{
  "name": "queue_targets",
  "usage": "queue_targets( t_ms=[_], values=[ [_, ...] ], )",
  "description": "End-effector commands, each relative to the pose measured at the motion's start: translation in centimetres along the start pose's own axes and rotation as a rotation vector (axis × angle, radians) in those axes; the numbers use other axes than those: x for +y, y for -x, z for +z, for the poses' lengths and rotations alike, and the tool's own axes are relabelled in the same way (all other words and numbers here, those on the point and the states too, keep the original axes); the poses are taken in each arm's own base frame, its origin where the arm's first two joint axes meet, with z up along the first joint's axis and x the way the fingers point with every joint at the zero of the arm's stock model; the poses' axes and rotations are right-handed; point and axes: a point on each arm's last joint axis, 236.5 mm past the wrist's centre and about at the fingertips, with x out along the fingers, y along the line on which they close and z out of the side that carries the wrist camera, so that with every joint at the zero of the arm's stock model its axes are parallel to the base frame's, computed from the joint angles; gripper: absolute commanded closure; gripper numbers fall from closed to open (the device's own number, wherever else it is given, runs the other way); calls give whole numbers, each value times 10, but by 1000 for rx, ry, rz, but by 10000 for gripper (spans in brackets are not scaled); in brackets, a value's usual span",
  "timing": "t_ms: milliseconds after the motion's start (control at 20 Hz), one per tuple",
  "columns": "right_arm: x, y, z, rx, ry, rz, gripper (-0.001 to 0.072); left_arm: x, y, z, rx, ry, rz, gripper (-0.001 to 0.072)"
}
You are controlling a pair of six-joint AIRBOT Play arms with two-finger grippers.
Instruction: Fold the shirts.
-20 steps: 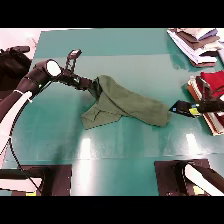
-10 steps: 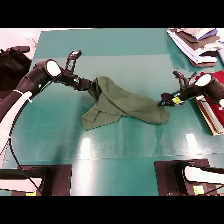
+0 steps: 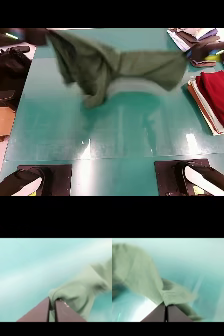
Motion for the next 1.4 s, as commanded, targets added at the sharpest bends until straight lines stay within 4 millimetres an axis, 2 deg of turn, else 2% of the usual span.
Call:
queue_targets(
  t_ms=[0, 100, 200, 300, 350, 400, 450, 500, 600, 700, 750, 850, 950, 1000, 1050, 1100, 1150, 1200, 1250, 1300, 1350],
  values=[
    [35, 116, 67, -284, 125, -64, 692, 1, 146, 95, -336, -49, 58, 678],
    [45, 165, 82, -388, 142, -109, 692, -3, 201, 118, -451, -45, 60, 678],
    [48, 196, 84, -434, 140, -152, 693, -6, 241, 134, -537, -37, 60, 678],
    [43, 206, 77, -422, 119, -187, 692, -7, 259, 143, -579, -42, 63, 678],
    [38, 205, 72, -398, 100, -198, 692, -6, 260, 145, -589, -44, 69, 678],
    [32, 198, 64, -357, 74, -201, 693, -3, 254, 144, -573, -51, 85, 678],
    [26, 188, 55, -307, 40, -194, 693, 5, 241, 139, -536, -62, 116, 678],
    [19, 171, 44, -236, 0, -173, 693, 15, 214, 126, -450, -75, 151, 678],
    [8, 126, 14, -69, -70, -111, 693, 37, 140, 76, -171, -89, 207, 678],
    [1, 64, -26, 121, -124, -30, 693, 46, 53, -1, 170, -79, 199, 678],
    [-4, 30, -54, 235, -162, -6, 693, 46, 9, -44, 320, -74, 179, 678],
    [-13, -31, -118, 465, -245, 28, 693, 44, -67, -132, 544, -64, 137, 678],
    [-25, -81, -168, 611, -313, 47, 693, 47, -126, -217, 701, -54, 127, 677],
    [-34, -103, -181, 634, -340, 42, 693, 47, -147, -250, 763, -56, 120, 677],
    [-44, -122, -187, 640, -357, 32, 692, 50, -162, -277, 817, -62, 125, 677],
    [-51, -135, -186, 636, -364, 27, 692, 56, -170, -291, 845, -70, 148, 677],
    [-56, -145, -180, 623, -352, 27, 674, 66, -174, -298, 853, -71, 184, 675],
    [-61, -152, -170, 604, -343, 25, 459, 74, -174, -295, 841, -54, 203, 648],
    [-65, -157, -155, 574, -331, 22, 228, 86, -168, -288, 838, -35, 223, 371],
    [-66, -155, -140, 547, -322, 24, 214, 100, -157, -281, 847, -10, 250, 242],
    [-64, -150, -127, 525, -307, 28, 219, 117, -139, -272, 859, 25, 284, 242]
  ],
)
